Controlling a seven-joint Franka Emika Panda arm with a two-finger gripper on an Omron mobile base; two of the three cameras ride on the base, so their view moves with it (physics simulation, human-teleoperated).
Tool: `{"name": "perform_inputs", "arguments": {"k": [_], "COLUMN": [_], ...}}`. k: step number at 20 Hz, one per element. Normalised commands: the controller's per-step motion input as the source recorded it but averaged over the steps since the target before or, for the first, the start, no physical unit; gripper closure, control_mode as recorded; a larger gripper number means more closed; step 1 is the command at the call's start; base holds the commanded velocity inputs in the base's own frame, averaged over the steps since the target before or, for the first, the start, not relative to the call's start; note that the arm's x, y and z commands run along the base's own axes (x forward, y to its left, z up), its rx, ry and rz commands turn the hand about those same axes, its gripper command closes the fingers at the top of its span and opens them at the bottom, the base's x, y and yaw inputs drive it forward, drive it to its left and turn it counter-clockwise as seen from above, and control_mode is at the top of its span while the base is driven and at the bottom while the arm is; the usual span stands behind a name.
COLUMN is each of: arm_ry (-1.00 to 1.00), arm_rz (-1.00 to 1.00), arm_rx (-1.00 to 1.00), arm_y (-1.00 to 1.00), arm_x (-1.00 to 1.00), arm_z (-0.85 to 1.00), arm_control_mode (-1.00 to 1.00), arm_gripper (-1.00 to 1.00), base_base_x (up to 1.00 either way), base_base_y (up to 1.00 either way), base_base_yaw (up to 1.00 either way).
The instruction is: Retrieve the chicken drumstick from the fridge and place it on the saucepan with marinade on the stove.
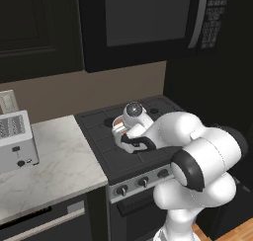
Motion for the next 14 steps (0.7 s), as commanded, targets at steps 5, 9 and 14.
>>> {"name": "perform_inputs", "arguments": {"k": [5,9,14], "arm_ry": [0.00,0.00,0.00], "arm_rz": [0.00,0.00,0.01], "arm_rx": [0.00,0.00,0.00], "arm_y": [0.00,-0.01,-0.01], "arm_x": [0.00,0.01,0.01], "arm_z": [0.00,-0.04,-0.09], "arm_control_mode": [-1.00,-1.00,-1.00], "arm_gripper": [-1.00,-1.00,-1.00], "base_base_x": [0.00,0.00,0.00], "base_base_y": [0.00,0.00,0.00], "base_base_yaw": [0.00,0.00,0.00]}}
